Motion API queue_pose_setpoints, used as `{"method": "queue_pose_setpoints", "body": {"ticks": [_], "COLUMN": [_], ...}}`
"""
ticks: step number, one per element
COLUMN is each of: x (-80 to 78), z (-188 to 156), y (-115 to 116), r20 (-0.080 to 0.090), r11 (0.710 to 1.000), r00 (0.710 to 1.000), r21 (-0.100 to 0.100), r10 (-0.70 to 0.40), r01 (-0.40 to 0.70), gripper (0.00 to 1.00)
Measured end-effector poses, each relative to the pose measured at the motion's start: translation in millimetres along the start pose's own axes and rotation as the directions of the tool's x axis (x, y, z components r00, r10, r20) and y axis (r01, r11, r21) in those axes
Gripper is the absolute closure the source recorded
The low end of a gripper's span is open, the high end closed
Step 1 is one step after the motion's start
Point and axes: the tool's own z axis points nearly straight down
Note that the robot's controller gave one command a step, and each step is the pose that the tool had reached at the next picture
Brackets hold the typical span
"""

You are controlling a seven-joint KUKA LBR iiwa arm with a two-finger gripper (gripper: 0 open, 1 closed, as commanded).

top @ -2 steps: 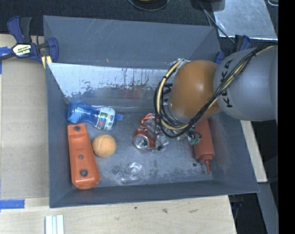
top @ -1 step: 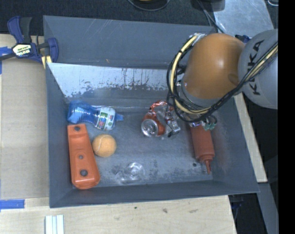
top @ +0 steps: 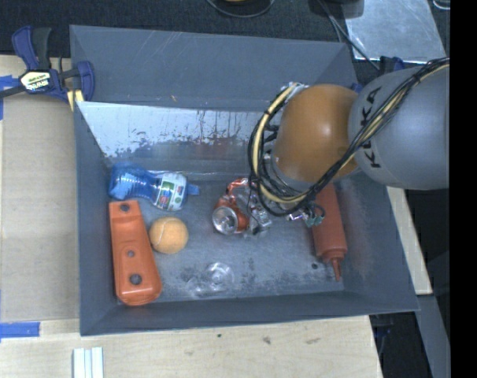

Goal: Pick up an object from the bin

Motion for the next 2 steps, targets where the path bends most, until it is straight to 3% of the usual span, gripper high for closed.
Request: {"method": "queue_pose_setpoints", "body": {"ticks": [1, 2], "x": [-0.8, -8.5], "z": [-69.1, 4.0], "y": [-0.2, -8.3], "r20": [-0.008, 0.006], "r11": [1.000, 0.996], "r00": [1.000, 0.996], "r21": [-0.002, 0.001], "r10": [0.029, 0.093], "r01": [-0.029, -0.093], "gripper": [1.00, 1.00]}}
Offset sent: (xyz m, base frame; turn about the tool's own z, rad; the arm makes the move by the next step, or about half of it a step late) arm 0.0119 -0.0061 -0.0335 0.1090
